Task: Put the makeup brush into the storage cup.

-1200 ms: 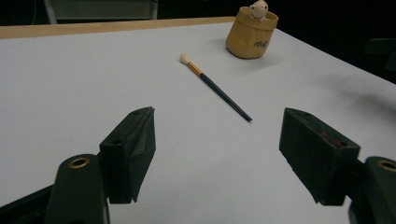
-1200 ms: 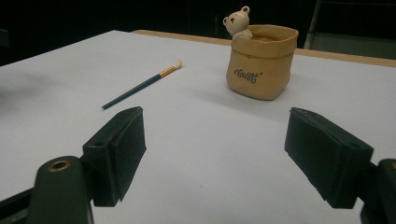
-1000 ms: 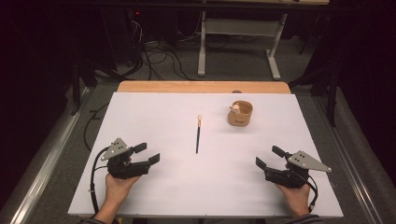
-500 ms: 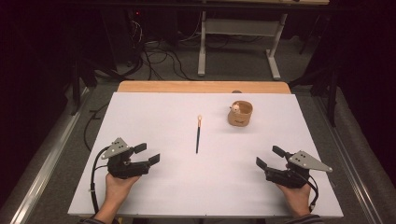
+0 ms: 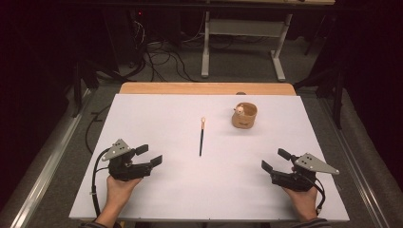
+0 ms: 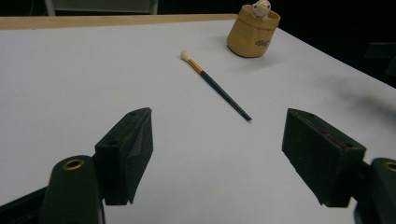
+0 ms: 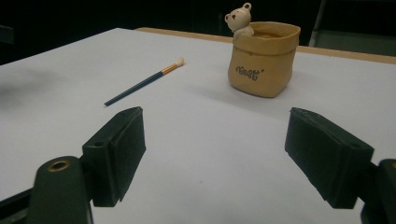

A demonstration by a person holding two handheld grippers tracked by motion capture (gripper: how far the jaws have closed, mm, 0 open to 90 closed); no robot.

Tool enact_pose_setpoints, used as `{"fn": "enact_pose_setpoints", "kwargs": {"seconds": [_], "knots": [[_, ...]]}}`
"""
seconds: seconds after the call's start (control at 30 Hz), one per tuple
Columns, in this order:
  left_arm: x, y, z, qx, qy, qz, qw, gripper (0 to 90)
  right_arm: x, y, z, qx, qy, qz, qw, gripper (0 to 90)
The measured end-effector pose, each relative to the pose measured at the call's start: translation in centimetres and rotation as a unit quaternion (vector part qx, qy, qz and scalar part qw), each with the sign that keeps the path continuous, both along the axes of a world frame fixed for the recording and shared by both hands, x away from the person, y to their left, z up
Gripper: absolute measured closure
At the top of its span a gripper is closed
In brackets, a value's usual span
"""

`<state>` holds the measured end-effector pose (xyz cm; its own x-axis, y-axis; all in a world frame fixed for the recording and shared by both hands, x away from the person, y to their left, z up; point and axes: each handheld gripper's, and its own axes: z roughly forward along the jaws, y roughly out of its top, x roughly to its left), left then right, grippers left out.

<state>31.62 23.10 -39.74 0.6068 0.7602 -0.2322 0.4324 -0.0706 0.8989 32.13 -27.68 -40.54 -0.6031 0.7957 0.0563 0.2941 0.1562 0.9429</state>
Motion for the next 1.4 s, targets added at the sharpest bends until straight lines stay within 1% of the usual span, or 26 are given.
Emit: {"fn": "enact_pose_setpoints", "kwargs": {"seconds": [0.27, 0.4, 0.47, 0.6, 0.73, 0.83, 0.9, 0.93, 1.1, 1.17, 1.2, 1.23, 1.3, 1.33, 1.37, 1.4], "knots": [[0.2, -0.8, 0.7, 0.008, -0.005, -0.014, 0.9999, 24.7, -0.1, 0.1, 0.0, 0.001, 0.001, 0.001, 1.0, 21.6], [0.3, -1.0, 0.9, 0.005, -0.004, -0.017, 0.9998, 24.7, -0.1, 0.1, 0.0, 0.002, 0.001, 0.002, 1.0, 21.7], [0.4, -1.3, 1.1, 0.01, -0.002, -0.022, 0.9997, 24.7, 0.0, 0.1, 0.0, 0.002, 0.003, 0.001, 1.0, 21.7], [0.5, -1.8, 1.5, 0.013, -0.007, -0.028, 0.9995, 24.7, -0.2, 0.2, 0.0, 0.0, -0.004, 0.006, 1.0, 21.8], [0.6, -2.4, 1.7, 0.01, -0.009, -0.036, 0.9993, 24.7, -0.2, 0.2, 0.0, 0.003, -0.002, 0.007, 1.0, 21.8], [1.0, -3.1, 1.8, 0.011, -0.008, -0.044, 0.999, 24.6, -0.1, 0.2, 0.0, 0.004, 0.002, 0.004, 1.0, 21.7], [1.2, -3.3, 1.9, 0.012, -0.01, -0.046, 0.9988, 24.5, -0.1, 0.1, 0.0, 0.007, 0.0, 0.003, 1.0, 21.7], [1.3, -3.5, 2.0, 0.01, -0.01, -0.048, 0.9988, 24.6, -0.1, 0.1, 0.1, 0.006, -0.002, 0.002, 1.0, 21.7], [1.5, -4.0, 2.2, 0.01, -0.012, -0.054, 0.9984, 24.3, -0.1, 0.1, 0.0, 0.008, 0.003, 0.003, 1.0, 21.7], [1.6, -4.1, 2.2, 0.009, -0.01, -0.056, 0.9984, 24.2, 0.0, 0.1, 0.0, 0.008, 0.001, 0.002, 1.0, 21.7], [1.6, -4.5, 2.0, 0.02, -0.01, -0.056, 0.9982, 24.0, -0.1, 0.1, 0.0, 0.01, 0.002, 0.003, 0.9999, 21.7], [1.6, -4.5, 2.0, 0.02, -0.01, -0.056, 0.9982, 23.8, -0.2, 0.1, 0.0, 0.008, -0.001, 0.003, 1.0, 21.8], [1.4, -5.2, 2.0, 0.038, -0.017, -0.061, 0.9973, 24.0, -0.2, 0.1, 0.0, 0.011, -0.004, 0.007, 0.9999, 21.8], [1.5, -5.7, 2.2, 0.04, -0.016, -0.068, 0.9967, 23.8, -0.2, 0.1, 0.0, 0.012, -0.003, 0.008, 0.9999, 21.9], [1.5, -5.7, 2.2, 0.04, -0.016, -0.068, 0.9967, 23.6, -0.2, 0.2, 0.0, 0.01, -0.003, 0.008, 0.9999, 21.9], [1.5, -5.9, 2.3, 0.039, -0.02, -0.072, 0.9964, 23.7, -0.1, 0.2, 0.0, 0.01, 0.0, 0.006, 0.9999, 21.9]]}}
